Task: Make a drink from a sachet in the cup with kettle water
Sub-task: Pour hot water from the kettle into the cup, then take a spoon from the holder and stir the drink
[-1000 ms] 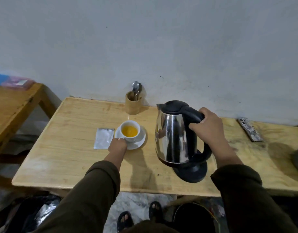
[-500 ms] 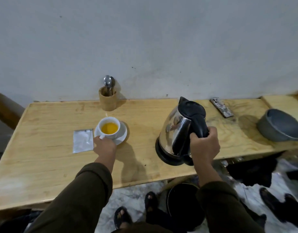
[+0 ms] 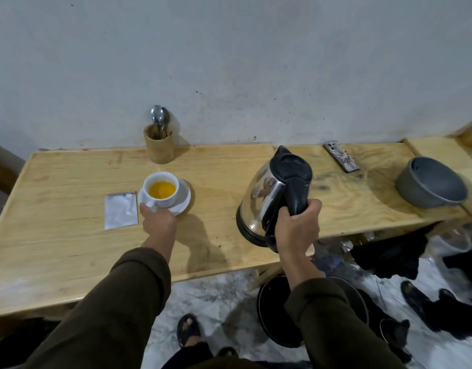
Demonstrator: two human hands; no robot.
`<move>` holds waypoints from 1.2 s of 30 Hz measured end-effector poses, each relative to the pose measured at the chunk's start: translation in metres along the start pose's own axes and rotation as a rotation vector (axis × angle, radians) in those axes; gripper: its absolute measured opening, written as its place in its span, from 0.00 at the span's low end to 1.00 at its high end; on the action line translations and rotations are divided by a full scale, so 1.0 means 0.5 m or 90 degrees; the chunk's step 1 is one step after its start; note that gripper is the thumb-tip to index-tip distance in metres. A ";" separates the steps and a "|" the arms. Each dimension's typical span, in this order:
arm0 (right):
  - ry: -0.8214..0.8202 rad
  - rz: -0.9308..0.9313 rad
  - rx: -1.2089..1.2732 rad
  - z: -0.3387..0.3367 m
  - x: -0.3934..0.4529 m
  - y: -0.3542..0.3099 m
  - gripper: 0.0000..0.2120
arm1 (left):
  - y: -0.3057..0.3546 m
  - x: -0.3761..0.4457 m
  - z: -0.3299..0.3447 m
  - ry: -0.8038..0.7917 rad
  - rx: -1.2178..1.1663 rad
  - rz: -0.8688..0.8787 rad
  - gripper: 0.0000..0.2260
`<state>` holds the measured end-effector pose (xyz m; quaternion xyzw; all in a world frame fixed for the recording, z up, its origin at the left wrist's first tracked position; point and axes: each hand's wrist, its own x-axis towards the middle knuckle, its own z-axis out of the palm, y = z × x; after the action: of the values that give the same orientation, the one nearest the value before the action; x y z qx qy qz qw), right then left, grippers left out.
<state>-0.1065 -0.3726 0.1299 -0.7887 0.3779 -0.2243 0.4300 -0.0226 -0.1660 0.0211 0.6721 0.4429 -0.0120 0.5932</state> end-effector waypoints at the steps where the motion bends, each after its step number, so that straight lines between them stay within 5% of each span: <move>1: -0.012 -0.011 -0.004 0.000 -0.009 0.002 0.13 | 0.001 -0.001 -0.004 -0.014 0.006 -0.006 0.26; 11: -0.034 -0.005 -0.016 0.007 -0.028 0.006 0.20 | 0.010 0.013 -0.039 -0.104 0.074 0.020 0.25; 14: 0.055 -0.131 -0.149 0.016 -0.045 -0.008 0.29 | 0.010 0.017 -0.051 -0.132 0.090 0.046 0.22; 17: 0.091 -0.295 -0.169 0.038 -0.063 -0.045 0.27 | 0.015 0.031 -0.068 -0.141 0.130 0.071 0.21; 28: -0.366 -0.242 -0.146 0.262 -0.110 -0.186 0.13 | 0.051 0.112 -0.123 -0.273 0.385 0.136 0.22; 36: -0.469 -0.195 -0.224 0.433 -0.049 -0.248 0.09 | 0.035 0.156 -0.129 -0.310 0.302 0.109 0.21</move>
<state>0.0753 -0.2004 0.1199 -0.9244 0.1105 0.0785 0.3567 0.0026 -0.0669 0.0116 0.8033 0.2158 -0.2247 0.5076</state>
